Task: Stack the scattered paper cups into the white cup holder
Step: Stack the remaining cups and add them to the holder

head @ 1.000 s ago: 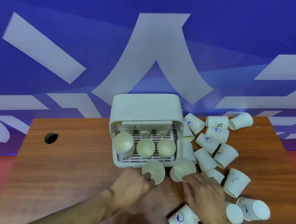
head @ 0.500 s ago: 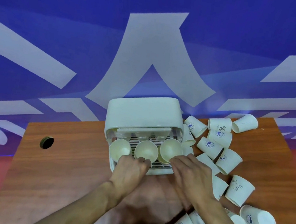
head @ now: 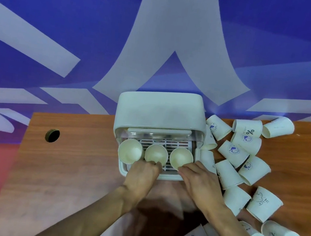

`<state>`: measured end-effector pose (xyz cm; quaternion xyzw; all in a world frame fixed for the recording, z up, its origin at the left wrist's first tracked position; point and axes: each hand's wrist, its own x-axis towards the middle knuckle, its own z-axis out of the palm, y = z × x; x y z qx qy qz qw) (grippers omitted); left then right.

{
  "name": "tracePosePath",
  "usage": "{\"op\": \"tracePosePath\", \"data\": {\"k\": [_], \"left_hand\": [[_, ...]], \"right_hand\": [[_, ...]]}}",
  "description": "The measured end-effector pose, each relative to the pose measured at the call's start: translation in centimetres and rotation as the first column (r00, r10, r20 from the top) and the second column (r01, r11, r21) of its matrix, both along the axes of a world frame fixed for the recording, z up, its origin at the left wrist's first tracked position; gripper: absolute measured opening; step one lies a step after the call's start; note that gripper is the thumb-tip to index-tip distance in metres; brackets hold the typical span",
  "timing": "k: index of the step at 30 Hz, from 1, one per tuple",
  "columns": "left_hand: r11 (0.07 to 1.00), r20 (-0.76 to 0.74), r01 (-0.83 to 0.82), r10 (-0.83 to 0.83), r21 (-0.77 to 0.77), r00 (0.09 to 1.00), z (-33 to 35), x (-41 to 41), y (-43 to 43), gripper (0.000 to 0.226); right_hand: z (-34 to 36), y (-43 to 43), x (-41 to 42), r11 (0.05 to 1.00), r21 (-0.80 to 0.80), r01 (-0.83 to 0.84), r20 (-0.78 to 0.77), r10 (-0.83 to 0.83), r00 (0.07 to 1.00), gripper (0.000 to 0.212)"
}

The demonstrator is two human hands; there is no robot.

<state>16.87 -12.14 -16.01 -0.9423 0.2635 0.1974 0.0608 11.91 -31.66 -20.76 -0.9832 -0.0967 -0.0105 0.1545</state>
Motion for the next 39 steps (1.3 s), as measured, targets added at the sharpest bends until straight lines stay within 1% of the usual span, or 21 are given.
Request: {"op": "tracePosePath", "data": {"k": [2,6,10,17,23,25,26,27,29,30,32,35,37,39], "left_hand": [[1.000,-0.014,-0.017,0.017,0.006,1.000,-0.6,0.1,-0.3,0.034],[0.999,-0.011,-0.014,0.014,0.043,1.000,-1.3,0.3,-0.9,0.028],[0.999,0.000,-0.026,0.026,0.034,1.000,-1.7,0.4,-1.0,0.030],[0.999,0.020,-0.034,0.034,-0.001,0.999,-2.0,0.1,-0.9,0.031],[0.999,0.046,0.033,-0.034,0.025,0.998,-1.5,0.1,-0.6,0.025],[0.999,0.074,0.050,-0.050,0.004,0.996,-0.7,-0.1,-0.6,0.029],[0.997,0.086,0.076,-0.074,-0.015,0.994,-0.2,-0.3,-0.6,0.033],[0.993,0.094,0.112,-0.108,-0.032,0.990,0.3,-0.5,-0.7,0.035],[0.979,0.119,0.186,-0.176,-0.082,0.977,1.6,-1.3,-0.9,0.024],[0.966,0.128,0.228,-0.212,-0.122,0.969,2.2,-1.7,-1.0,0.018],[0.914,0.116,0.336,-0.317,-0.226,0.941,2.7,-3.2,-1.7,0.018],[0.829,0.081,0.479,-0.478,-0.289,0.875,2.0,-6.2,-3.4,0.024],[0.821,0.018,0.471,-0.493,-0.324,0.870,0.8,-8.0,-4.8,0.030],[0.819,-0.036,0.478,-0.514,-0.318,0.857,-0.6,-9.8,-6.1,0.041]], "right_hand": [[-0.5,0.1,0.2,1.000,-0.021,-0.002,-0.045,0.002,0.999,0.017],[-0.7,0.2,0.7,1.000,0.002,0.011,-0.074,-0.010,0.997,0.020],[-0.6,0.3,1.0,1.000,-0.001,0.007,-0.083,-0.008,0.997,0.020],[-0.3,0.5,1.5,0.999,-0.039,0.009,-0.067,-0.011,0.998,0.028],[0.4,0.6,1.3,0.995,-0.098,-0.016,-0.044,0.011,0.999,0.022],[1.0,0.8,1.1,0.993,-0.118,-0.001,-0.034,-0.003,0.999,0.018],[1.4,0.9,0.9,0.995,-0.100,0.013,-0.012,-0.015,1.000,0.016],[1.7,0.8,0.6,0.998,-0.054,0.036,0.021,-0.035,0.999,0.015],[2.5,0.2,-0.1,0.994,0.039,0.099,0.083,-0.102,0.991,0.016],[2.9,-0.4,-0.7,0.989,0.061,0.138,0.092,-0.143,0.985,0.016],[3.3,-2.3,-2.4,0.970,0.061,0.236,0.072,-0.240,0.968,0.016],[3.1,-6.2,-5.4,0.921,0.001,0.390,-0.036,-0.389,0.920,0.023],[2.8,-8.5,-7.2,0.886,-0.039,0.462,-0.155,-0.462,0.873,0.031],[2.5,-10.0,-8.6,0.867,-0.083,0.492,-0.225,-0.497,0.838,0.037]]}}
